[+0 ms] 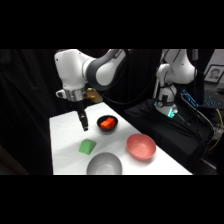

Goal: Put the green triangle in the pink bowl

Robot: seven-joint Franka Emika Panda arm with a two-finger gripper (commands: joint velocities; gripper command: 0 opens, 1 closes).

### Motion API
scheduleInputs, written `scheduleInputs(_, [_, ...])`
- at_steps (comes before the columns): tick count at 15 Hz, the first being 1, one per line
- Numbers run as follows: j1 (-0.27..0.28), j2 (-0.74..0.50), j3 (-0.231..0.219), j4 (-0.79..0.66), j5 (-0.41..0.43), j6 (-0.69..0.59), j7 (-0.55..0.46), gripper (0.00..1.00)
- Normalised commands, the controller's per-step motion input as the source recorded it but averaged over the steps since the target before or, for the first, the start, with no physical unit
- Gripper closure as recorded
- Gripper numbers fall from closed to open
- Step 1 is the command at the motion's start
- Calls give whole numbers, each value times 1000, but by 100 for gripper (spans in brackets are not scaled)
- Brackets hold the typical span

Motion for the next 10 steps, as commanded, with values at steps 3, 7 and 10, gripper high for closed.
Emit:
scheduleInputs(3, [-41,337,6,371,111,86,-11,0])
scheduleInputs(7, [-29,265,17,278,110,83,-1,0])
scheduleInputs(10, [-22,184,31,152,109,122,8,0])
